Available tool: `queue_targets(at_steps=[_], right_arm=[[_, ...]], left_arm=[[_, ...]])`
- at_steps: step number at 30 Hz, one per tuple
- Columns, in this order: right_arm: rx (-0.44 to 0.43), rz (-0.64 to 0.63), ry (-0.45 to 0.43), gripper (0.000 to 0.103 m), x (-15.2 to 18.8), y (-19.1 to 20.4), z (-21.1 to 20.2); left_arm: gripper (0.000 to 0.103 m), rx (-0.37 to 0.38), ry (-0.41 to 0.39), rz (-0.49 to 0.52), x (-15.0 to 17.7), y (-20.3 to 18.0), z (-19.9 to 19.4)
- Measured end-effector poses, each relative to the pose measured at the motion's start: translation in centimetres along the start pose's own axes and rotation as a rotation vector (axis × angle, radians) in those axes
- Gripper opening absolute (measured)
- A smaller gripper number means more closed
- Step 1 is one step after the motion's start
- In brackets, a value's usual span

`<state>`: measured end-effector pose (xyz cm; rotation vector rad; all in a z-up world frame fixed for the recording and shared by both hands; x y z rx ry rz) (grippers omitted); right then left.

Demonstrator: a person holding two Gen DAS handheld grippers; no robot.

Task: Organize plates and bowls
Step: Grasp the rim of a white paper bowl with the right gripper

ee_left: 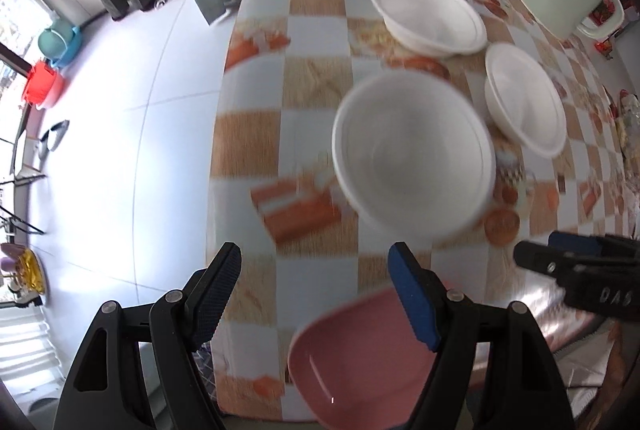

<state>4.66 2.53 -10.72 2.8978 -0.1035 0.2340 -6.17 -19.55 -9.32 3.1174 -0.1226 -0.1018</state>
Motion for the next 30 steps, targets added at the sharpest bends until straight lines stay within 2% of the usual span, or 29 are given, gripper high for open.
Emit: queue_targets(at_steps=[6,8,13,20,21,22,23,25,26,27,28,30], right_arm=[[-0.014,0.049,0.007,0.07,-2.8,0.2,1.2],[-0.017,0.068,0.008,0.07,-4.1,-0.8,1.3],[-0.023,0.097,0.028,0.07,-5.9,-0.5,2.7],[-0.015,0.123,0.044,0.07,-6.9,-0.3,4.5],[-0.015,0.123,0.044,0.063,-7.0,-0.3,4.6],[-0.019,0.124,0.046,0.057,-6.9,-0.5,4.7],[-0.029,0.125,0.048,0.051,-7.0,-0.4,4.8],[-0.056,0.117,0.038,0.041,-7.4,0.1,4.9],[-0.079,0.108,0.043,0.031,-7.5,0.4,4.9],[-0.079,0.104,0.045,0.028,-7.5,0.5,5.0],[-0.074,0.102,0.046,0.028,-7.7,0.9,5.2],[-0.095,0.1,0.057,0.017,-7.9,1.4,5.4]], left_arm=[[0.079,-0.027,-0.005,-0.005,-2.6,-1.1,1.4],[0.079,-0.036,0.004,-0.007,-3.6,-1.1,2.0],[0.079,-0.056,0.03,0.015,-5.1,-1.6,3.7],[0.079,-0.08,0.079,0.045,-6.1,-2.0,6.1],[0.079,-0.079,0.091,0.043,-6.1,-2.0,6.5],[0.073,-0.077,0.1,0.041,-6.1,-2.0,6.8],[0.061,-0.071,0.11,0.037,-6.1,-2.0,7.0],[0.049,-0.045,0.136,0.034,-6.0,-2.1,7.5],[0.044,-0.037,0.134,0.035,-6.0,-2.3,7.5],[0.04,-0.034,0.133,0.042,-5.9,-2.6,7.5],[0.032,-0.034,0.132,0.054,-5.9,-2.9,7.4],[0.026,-0.041,0.134,0.083,-5.7,-3.6,7.3]])
Point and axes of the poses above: each gripper's, at about its wrist camera, not at the fingertips, and z roughly the way its jaws point, y to its left, x to its underside, the point moved 3 cm from there along z, roughly the way its jaws point, and after that the axes turned 7 degrees about y, right-handed, at the moved point
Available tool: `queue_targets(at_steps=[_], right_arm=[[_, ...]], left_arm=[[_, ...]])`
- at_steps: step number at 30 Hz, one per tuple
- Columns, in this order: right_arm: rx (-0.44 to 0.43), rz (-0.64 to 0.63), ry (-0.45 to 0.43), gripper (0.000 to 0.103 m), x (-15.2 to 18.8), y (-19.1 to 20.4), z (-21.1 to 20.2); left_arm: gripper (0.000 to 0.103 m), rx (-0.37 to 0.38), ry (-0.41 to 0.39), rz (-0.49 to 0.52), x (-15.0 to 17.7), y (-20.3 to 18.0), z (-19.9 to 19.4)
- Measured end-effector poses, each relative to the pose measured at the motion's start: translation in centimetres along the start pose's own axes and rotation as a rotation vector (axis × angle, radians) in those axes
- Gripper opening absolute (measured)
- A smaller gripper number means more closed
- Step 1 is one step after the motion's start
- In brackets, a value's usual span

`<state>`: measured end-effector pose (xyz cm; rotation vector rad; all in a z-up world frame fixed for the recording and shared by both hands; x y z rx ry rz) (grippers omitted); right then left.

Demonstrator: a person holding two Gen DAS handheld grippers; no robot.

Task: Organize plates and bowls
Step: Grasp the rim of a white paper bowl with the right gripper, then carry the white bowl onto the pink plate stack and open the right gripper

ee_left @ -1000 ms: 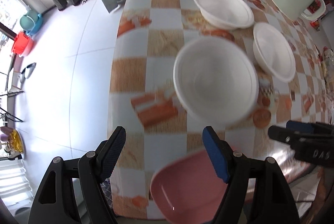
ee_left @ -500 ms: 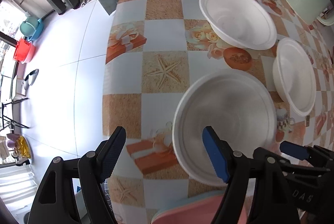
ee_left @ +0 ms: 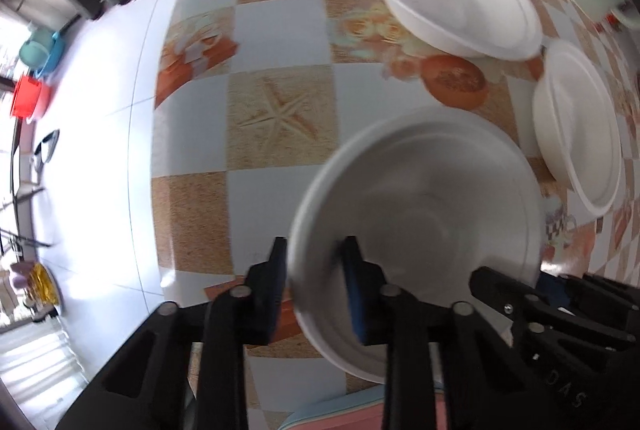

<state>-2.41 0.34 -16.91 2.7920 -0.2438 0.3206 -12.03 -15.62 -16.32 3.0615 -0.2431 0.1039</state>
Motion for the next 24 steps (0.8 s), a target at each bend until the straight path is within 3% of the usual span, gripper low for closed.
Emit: queue_targets(at_steps=[7,24], right_arm=[[0.035,-0.03,0.012,0.017,1.5,-1.7,-0.3],[0.109,0.067,0.033,0.018,7.2,-13.9,-2.4]], left_arm=[[0.026,0.003,0.011,0.021,1.0,-2.2,0.0],[0.027,0.021,0.043,0.228,9.0,-17.7,0.0]])
Point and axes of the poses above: each gripper's, at about its wrist camera, not at the fingertips, and z roughly the way its jaws point, y to its left, x to its underside, the point moved 3 cm from there along z, roughly the way its jaws point, and after that the axes turned 7 degrees about y, right-handed, at the moved point
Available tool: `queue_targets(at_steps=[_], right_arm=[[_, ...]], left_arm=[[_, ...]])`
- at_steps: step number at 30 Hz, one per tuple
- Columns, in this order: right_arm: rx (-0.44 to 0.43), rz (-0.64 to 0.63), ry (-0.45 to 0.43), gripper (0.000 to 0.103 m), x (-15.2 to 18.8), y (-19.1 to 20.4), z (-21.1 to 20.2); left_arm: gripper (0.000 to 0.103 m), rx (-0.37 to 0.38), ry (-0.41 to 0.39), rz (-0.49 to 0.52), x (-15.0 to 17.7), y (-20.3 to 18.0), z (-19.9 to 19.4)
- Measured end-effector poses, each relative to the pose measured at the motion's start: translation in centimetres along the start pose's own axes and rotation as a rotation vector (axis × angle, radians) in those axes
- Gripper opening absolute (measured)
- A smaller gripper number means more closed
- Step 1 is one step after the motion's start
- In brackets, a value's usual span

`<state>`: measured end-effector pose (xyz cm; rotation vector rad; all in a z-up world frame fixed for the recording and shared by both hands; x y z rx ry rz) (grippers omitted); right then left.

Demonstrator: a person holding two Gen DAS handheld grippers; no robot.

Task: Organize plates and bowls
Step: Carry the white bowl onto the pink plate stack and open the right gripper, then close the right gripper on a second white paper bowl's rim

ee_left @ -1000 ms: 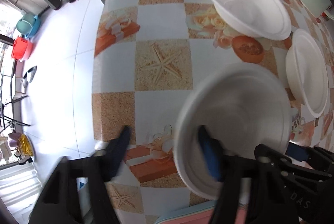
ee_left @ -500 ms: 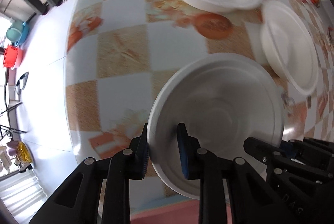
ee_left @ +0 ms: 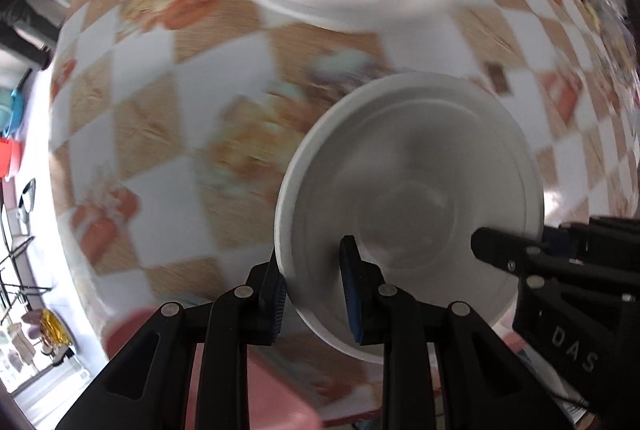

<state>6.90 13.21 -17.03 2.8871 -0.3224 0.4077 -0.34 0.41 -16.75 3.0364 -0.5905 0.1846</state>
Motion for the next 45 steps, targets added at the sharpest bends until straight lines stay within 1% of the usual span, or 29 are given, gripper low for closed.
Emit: queue_targets(at_steps=[5,7,10,11,12,13,14,18,19,21,22,23,24,25,26,28,29,30,32,33,35,38,41,44,45], right_arm=[[0.012,0.027,0.01,0.019,1.4,-2.7,0.1],[0.016,0.034,0.014,0.019,2.0,-3.9,0.0],[0.013,0.049,0.021,0.019,2.4,-4.6,0.2],[0.012,0.053,0.022,0.019,2.4,-4.6,0.3],[0.01,0.058,0.024,0.019,2.1,-3.5,0.8],[0.008,0.059,0.025,0.019,2.1,-3.7,0.8],[0.006,0.061,0.025,0.019,1.6,-3.1,1.2],[0.014,0.037,0.017,0.019,1.4,-3.3,1.2],[0.018,0.031,0.012,0.019,1.2,-3.4,1.1],[0.027,0.017,-0.003,0.019,1.1,-3.2,0.7],[0.027,0.015,-0.009,0.019,1.7,-2.6,0.7],[0.025,0.014,-0.015,0.019,2.6,-2.5,0.7],[0.016,0.015,-0.021,0.019,2.5,-2.4,0.5],[0.006,0.015,-0.023,0.019,2.4,-2.3,0.2],[-0.006,0.017,-0.031,0.019,2.2,-2.3,-0.1],[-0.014,0.019,-0.044,0.019,2.0,-2.3,-0.9],[-0.017,0.022,-0.051,0.022,1.9,-2.3,-1.3],[-0.017,0.027,-0.06,0.045,1.8,-2.4,-1.7],[-0.018,0.034,-0.103,0.079,1.8,-3.2,-3.1],[-0.014,0.034,-0.129,0.078,1.8,-3.3,-3.8],[-0.011,0.035,-0.143,0.078,1.7,-3.4,-4.7],[-0.001,0.073,-0.173,0.079,1.2,-4.4,-5.7],[0.018,0.106,-0.204,0.079,0.9,-5.6,-6.8],[0.044,0.126,-0.243,0.079,0.0,-6.3,-8.5],[0.051,0.124,-0.251,0.079,0.3,-7.3,-9.4]], left_arm=[[0.027,0.006,0.012,0.043,1.8,-4.8,0.1],[0.027,0.007,0.016,0.057,2.4,-6.0,0.2],[0.027,0.01,0.022,0.08,3.2,-8.2,0.3],[0.027,0.01,0.022,0.085,3.6,-8.9,0.3],[0.027,0.008,0.022,0.091,3.9,-9.7,0.3],[0.027,0.006,0.022,0.094,4.3,-10.4,0.3],[0.027,0.006,0.022,0.096,4.2,-10.5,0.3],[0.028,0.019,0.021,0.091,5.2,-11.8,0.5],[0.03,0.021,0.019,0.091,5.3,-11.1,0.5],[0.032,0.018,0.01,0.093,5.6,-10.9,0.2],[0.038,0.019,0.007,0.093,5.6,-9.1,0.2],[0.049,0.014,0.002,0.092,5.8,-8.1,-0.5],[0.055,0.006,-0.006,0.089,6.0,-7.3,-0.9],[0.064,0.004,-0.015,0.088,6.6,-7.1,-1.3],[0.069,0.004,-0.023,0.088,6.8,-6.9,-1.5],[0.073,0.011,-0.033,0.09,7.0,-6.0,-2.0],[0.076,0.014,-0.035,0.092,7.3,-5.8,-2.2],[0.077,0.015,-0.04,0.092,7.7,-5.4,-2.6],[0.078,0.019,-0.046,0.084,8.2,-4.7,-3.1],[0.078,0.028,-0.047,0.074,8.6,-4.3,-3.5],[0.079,0.048,-0.051,0.051,9.0,-3.3,-4.0],[0.079,0.069,-0.062,0.013,9.0,-1.7,-5.0],[0.079,0.077,-0.081,-0.021,8.3,0.0,-6.0],[0.079,0.069,-0.105,-0.047,7.5,2.0,-7.0],[0.079,0.066,-0.114,-0.056,7.0,2.5,-7.4]])
Point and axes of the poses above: each gripper's, at about its wrist camera, not at the fingertips, and z roughly the way its jaws point, y to its left, x to its underside, the point moved 3 cm from there along z, roughly the way its jaws point, and after that the axes turned 7 degrees about y, right-handed, at the moved point
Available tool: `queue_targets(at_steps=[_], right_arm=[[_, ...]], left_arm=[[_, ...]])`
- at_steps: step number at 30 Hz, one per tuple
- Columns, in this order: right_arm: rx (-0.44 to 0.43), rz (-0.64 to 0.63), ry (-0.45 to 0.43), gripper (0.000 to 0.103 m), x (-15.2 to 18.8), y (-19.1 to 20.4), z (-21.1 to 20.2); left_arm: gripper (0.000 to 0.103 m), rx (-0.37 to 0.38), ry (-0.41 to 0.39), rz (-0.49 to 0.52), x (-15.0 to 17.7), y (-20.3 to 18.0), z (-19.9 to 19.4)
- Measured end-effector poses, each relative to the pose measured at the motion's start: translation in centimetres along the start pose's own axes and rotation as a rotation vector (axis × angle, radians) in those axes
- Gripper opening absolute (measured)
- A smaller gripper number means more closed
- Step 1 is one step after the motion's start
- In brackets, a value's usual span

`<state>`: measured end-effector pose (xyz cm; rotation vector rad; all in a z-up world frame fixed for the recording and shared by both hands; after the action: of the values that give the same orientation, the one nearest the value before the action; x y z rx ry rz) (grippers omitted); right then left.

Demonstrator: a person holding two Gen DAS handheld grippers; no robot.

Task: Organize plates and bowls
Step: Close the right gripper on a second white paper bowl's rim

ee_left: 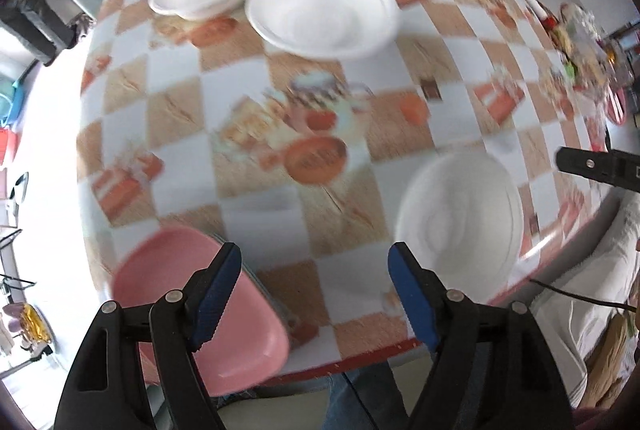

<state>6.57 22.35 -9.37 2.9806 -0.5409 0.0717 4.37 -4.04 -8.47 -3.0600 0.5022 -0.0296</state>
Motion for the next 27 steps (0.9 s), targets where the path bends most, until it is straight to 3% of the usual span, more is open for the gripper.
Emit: queue_targets(at_steps=[8,18,27], right_arm=[[0.002,-0.089,-0.048,0.079,-4.2,1.9,-2.0],[-0.004,-0.287,0.018,0.079,-10.6,8.8,0.6],[-0.021,-0.352,0.067,0.079,-15.0,13.7,3.8]], left_arm=[[0.079,-0.032,-0.043,-0.084,-5.5,1.6,-0.4],[0.079,-0.051,-0.015,-0.269,-11.0,4.3,1.2],[0.079,-0.057,0.011,-0.372,-15.5,6.4,3.8]])
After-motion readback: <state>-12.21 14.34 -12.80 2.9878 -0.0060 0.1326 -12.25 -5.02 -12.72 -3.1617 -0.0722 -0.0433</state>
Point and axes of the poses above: each gripper's, at about its wrist camera, not at the fingertips, and z roughly the way its jaws point, y to its left, x to its underside, the point moved 3 cm from there along z, roughly the way its jaws point, and after that the axes turned 7 degrees about y, right-handed, at the moved point
